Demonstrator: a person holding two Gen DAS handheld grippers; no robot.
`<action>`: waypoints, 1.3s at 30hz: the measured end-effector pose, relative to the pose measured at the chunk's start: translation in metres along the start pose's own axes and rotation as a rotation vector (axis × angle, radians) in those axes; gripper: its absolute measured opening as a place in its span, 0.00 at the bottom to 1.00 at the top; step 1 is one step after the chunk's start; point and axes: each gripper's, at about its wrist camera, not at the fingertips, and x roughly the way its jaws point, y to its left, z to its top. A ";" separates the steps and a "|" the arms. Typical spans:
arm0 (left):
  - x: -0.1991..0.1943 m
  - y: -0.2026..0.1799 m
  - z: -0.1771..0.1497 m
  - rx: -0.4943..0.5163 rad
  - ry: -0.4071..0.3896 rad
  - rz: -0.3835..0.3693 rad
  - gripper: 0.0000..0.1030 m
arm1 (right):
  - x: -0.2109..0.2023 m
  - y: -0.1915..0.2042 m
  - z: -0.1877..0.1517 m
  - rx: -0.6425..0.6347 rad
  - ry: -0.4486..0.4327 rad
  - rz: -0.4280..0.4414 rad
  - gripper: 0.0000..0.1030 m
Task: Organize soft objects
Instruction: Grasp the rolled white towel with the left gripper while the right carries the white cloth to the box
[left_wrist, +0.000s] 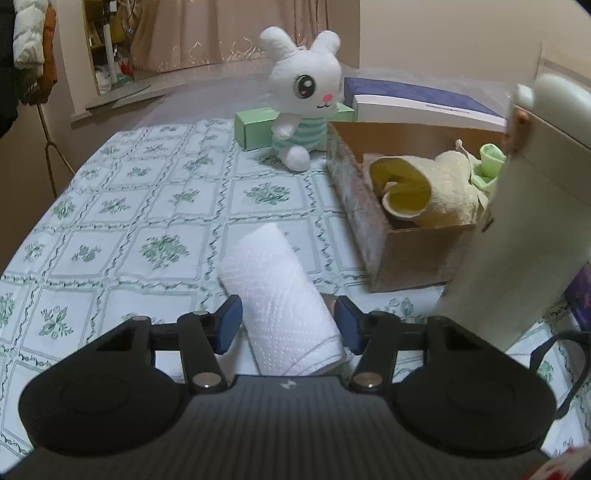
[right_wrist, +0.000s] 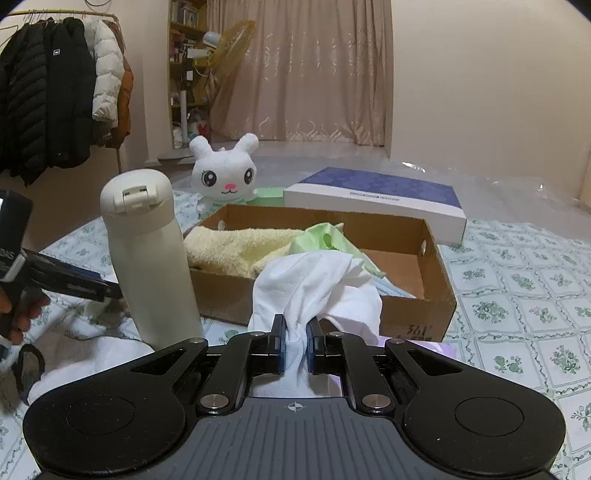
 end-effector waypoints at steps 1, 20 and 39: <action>-0.002 0.006 -0.001 -0.012 0.003 -0.008 0.49 | 0.000 -0.001 0.000 0.000 0.003 0.001 0.10; -0.001 0.053 0.001 -0.083 0.057 -0.074 0.33 | 0.005 -0.004 -0.005 0.001 0.028 -0.002 0.10; -0.030 0.060 0.014 -0.029 -0.034 -0.058 0.10 | -0.002 -0.011 0.008 -0.003 -0.003 0.011 0.10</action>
